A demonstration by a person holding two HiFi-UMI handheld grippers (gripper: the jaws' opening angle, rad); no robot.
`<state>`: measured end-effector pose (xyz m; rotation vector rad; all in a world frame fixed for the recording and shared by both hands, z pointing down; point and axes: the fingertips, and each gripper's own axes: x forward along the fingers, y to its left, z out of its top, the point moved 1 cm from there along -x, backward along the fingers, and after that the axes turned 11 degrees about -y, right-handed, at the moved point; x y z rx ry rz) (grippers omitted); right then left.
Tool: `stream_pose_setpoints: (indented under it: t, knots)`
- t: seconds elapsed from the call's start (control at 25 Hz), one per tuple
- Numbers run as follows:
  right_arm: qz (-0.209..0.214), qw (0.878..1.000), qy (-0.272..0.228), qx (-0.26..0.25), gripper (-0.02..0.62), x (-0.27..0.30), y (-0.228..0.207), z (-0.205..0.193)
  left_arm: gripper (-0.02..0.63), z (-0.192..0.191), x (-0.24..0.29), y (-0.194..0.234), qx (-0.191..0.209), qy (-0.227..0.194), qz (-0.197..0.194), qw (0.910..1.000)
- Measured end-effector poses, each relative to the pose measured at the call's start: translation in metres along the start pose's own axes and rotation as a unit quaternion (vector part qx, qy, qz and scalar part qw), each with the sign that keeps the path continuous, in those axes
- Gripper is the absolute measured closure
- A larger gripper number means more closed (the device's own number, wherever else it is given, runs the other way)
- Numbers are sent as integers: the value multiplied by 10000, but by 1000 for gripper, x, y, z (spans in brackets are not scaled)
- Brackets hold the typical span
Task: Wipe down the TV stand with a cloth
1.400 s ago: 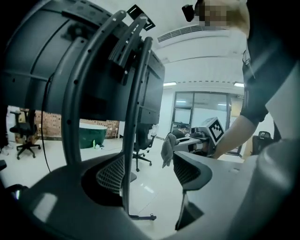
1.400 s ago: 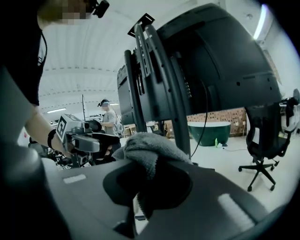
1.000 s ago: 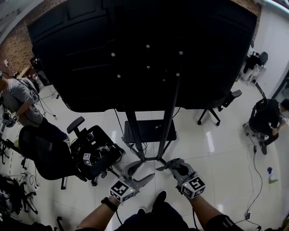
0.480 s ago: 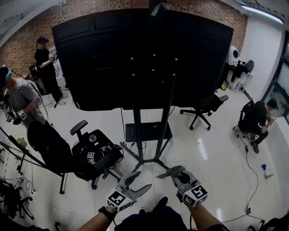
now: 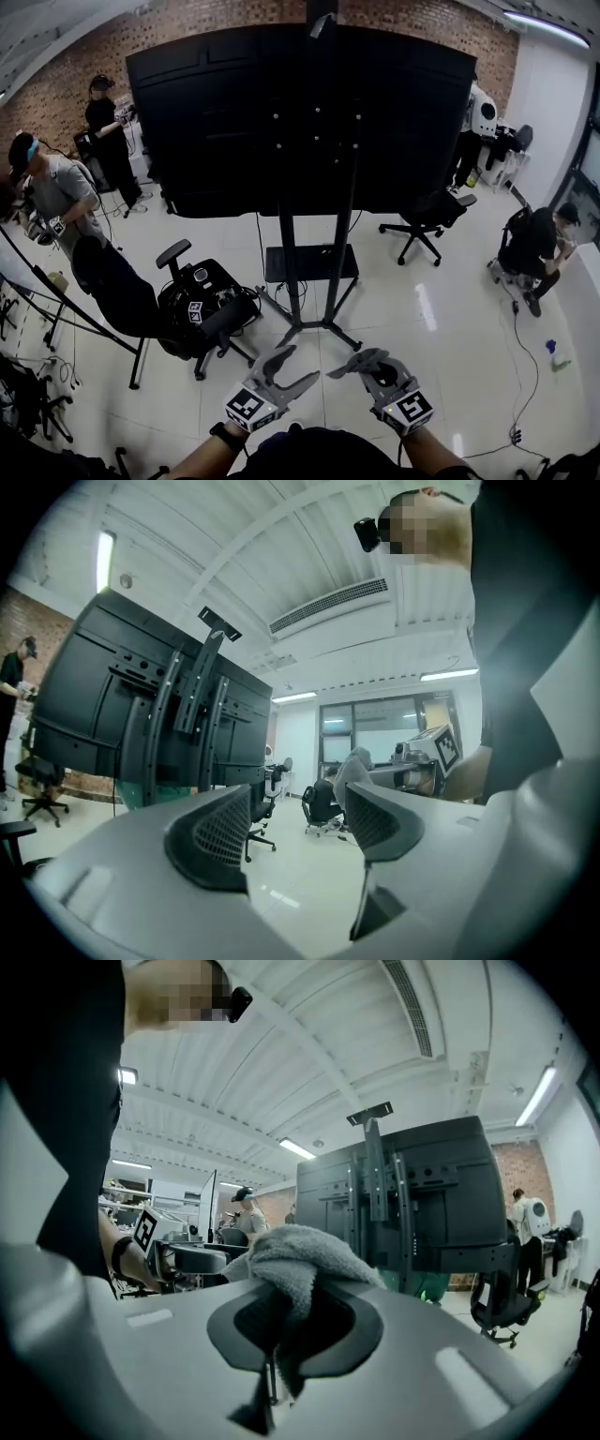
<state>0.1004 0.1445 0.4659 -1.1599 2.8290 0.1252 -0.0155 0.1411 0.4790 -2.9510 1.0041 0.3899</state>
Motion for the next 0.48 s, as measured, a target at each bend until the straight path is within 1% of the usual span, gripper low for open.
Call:
stream_pose_setpoints:
  t: [0.2, 0.48]
  knots:
    - [175, 9995, -146, -196, 575, -16, 6, 7, 267, 1, 5, -24, 58, 9, -18, 10000]
    - [202, 9994, -274, -88, 575, -38, 8, 10, 268, 11, 8, -47, 76, -32, 11, 10000]
